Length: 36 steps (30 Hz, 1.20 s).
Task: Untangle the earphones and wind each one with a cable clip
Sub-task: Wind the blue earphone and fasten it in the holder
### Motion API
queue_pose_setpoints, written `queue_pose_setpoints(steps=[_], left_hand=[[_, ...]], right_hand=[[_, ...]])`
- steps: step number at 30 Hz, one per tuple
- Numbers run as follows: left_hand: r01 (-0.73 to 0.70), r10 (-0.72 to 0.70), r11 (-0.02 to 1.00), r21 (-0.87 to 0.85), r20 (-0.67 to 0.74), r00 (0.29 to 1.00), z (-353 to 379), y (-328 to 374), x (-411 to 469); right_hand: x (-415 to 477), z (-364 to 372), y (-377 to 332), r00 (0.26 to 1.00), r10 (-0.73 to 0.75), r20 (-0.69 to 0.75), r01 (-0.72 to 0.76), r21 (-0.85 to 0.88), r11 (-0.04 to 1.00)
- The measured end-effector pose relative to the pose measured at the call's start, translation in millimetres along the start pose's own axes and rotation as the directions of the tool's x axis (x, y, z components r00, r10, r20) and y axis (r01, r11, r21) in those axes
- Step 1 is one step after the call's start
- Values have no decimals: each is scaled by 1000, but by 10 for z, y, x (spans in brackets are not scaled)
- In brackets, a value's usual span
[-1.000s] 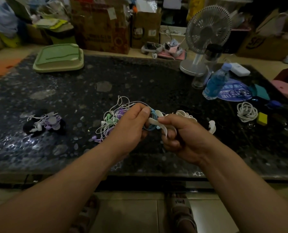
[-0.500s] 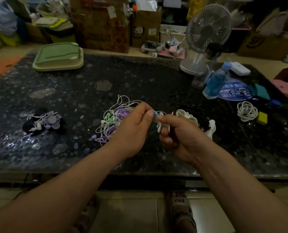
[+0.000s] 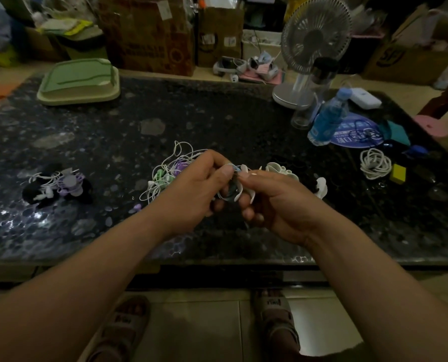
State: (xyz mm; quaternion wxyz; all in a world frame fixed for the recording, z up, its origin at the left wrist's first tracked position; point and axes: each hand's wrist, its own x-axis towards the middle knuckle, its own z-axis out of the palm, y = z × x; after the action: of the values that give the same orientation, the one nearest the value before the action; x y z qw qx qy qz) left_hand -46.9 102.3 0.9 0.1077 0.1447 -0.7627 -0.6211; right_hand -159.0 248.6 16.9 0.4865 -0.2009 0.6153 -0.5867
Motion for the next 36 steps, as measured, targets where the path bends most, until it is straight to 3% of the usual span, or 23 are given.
queue_pose_setpoints(steps=[3, 6, 9, 11, 17, 20, 23, 26, 32, 36], left_hand=[[61, -60, 998, -32, 51, 997, -23, -3, -18], [154, -117, 973, -172, 211, 970, -35, -24, -44], [116, -113, 993, 7, 289, 951, -74, -26, -69], [93, -110, 993, 73, 273, 956, -88, -15, -92], [110, -99, 994, -28, 264, 959, -170, -15, -140], [130, -126, 992, 4, 279, 952, -220, -10, -156], [155, -151, 988, 10, 311, 938, -232, 8, -186], [158, -154, 987, 15, 348, 925, -214, 0, -197], [142, -143, 990, 14, 176, 974, -154, -70, -198], [189, -171, 975, -114, 156, 973, -113, -62, -187]], right_hand=[[21, -28, 24, 1000, -2, -22, 2, -15, 1000], [13, -5, 49, 1000, -14, -27, 13, -34, 999], [8, 40, 70, 999, -11, -51, 9, -28, 1000], [10, 51, 79, 998, -13, -62, 10, -48, 999], [-19, 8, 49, 1000, 15, 6, -14, -164, 986], [-45, -60, 56, 996, -9, 89, 38, -320, 947], [-60, -25, 63, 985, -90, 146, 139, -367, 920], [-45, 17, 62, 984, -147, 100, 174, -379, 909], [4, 47, 83, 958, -278, -74, 193, -550, 812], [16, 68, 79, 951, -296, -90, 204, -535, 820]])
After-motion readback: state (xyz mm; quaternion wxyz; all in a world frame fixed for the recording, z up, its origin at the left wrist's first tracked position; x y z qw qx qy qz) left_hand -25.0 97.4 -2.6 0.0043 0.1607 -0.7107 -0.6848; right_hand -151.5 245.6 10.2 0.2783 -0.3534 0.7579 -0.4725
